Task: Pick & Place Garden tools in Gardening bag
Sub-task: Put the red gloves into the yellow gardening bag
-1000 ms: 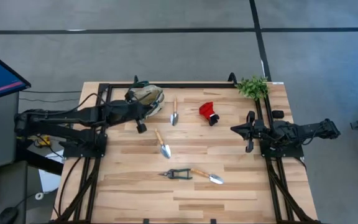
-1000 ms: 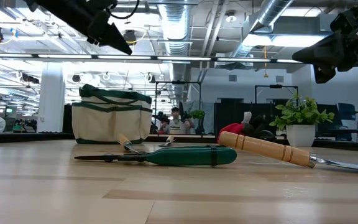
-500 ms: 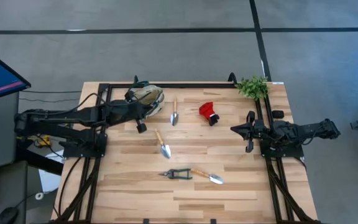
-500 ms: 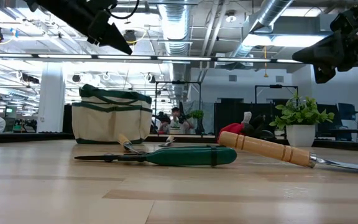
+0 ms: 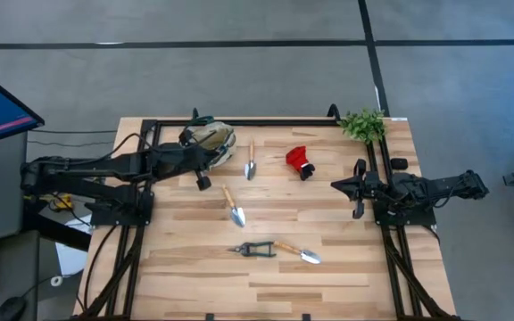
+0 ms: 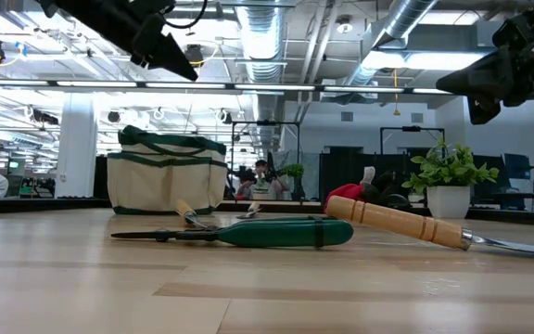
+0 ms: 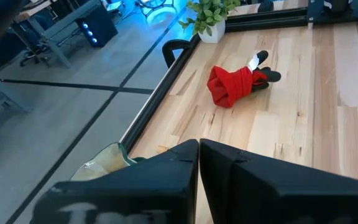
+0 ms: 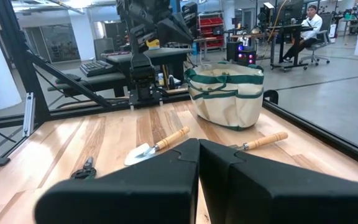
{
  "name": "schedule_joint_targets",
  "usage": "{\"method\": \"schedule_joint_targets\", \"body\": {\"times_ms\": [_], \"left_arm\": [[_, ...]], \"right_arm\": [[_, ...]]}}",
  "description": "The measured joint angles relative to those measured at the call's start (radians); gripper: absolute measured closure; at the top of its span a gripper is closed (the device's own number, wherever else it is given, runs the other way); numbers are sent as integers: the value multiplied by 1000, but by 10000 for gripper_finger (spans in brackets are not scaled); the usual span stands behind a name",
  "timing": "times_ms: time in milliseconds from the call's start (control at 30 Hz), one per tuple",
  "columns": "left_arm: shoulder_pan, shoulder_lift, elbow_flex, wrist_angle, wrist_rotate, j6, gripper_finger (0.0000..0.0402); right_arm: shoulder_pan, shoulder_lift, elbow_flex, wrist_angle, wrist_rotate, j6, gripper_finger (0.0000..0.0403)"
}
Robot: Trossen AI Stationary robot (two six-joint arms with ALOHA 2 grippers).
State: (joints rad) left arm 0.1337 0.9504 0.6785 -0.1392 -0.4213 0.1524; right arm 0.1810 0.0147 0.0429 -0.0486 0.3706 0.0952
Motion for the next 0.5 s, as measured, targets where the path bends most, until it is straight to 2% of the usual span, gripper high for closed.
{"method": "schedule_joint_targets", "body": {"times_ms": [500], "left_arm": [[0, 0, 0, 15, 0, -1, 393]], "right_arm": [[0, 0, 0, 0, -3, 0, 403]]}}
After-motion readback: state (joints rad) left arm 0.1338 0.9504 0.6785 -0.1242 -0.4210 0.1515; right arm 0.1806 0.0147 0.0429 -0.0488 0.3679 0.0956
